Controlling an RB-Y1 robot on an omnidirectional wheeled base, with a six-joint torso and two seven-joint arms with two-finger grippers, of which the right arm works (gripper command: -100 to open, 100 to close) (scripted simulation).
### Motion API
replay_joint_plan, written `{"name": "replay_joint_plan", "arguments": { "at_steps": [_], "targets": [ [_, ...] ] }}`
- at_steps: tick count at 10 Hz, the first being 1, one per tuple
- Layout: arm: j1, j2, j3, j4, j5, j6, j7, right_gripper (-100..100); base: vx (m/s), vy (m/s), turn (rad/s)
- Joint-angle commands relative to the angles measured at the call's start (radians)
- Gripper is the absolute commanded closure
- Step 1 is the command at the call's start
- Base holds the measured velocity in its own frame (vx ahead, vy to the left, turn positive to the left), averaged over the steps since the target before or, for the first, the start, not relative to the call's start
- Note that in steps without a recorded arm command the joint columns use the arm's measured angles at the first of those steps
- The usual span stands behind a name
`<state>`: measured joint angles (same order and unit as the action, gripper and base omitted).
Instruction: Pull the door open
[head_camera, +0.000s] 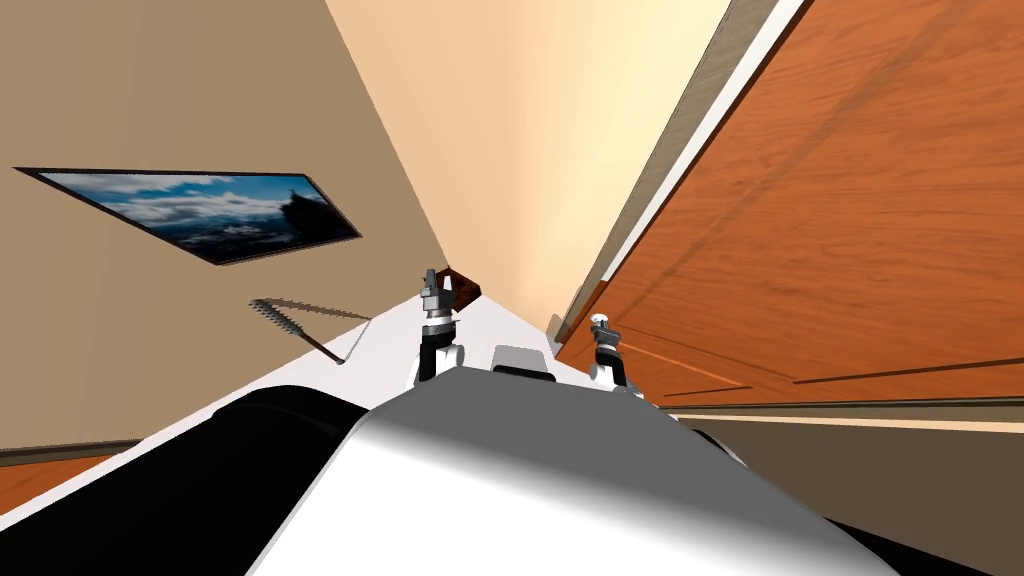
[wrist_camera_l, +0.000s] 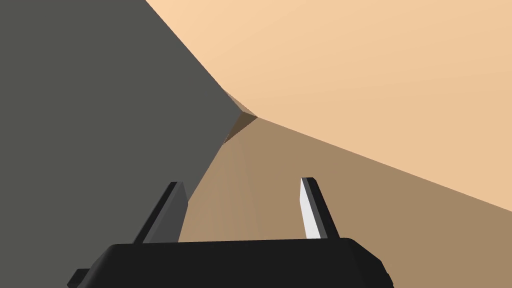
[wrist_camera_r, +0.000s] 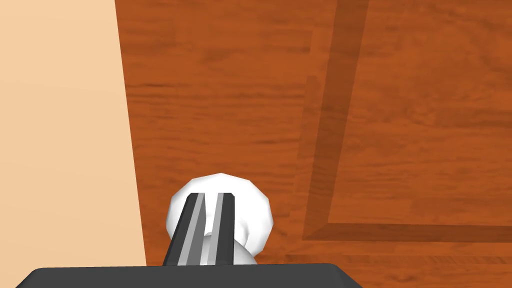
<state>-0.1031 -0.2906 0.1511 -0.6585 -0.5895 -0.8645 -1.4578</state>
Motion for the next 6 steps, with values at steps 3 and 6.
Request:
{"name": "replay_joint_plan", "arguments": {
  "at_steps": [3, 6],
  "targets": [
    [0.018, -0.024, 0.024, 0.001, 0.008, -0.006, -0.039, 100, -0.147, 0.028, 0.103],
    [0.035, -0.046, 0.047, 0.003, 0.016, -0.013, -0.076, 100, -0.170, 0.006, 0.092]
  ]
}}
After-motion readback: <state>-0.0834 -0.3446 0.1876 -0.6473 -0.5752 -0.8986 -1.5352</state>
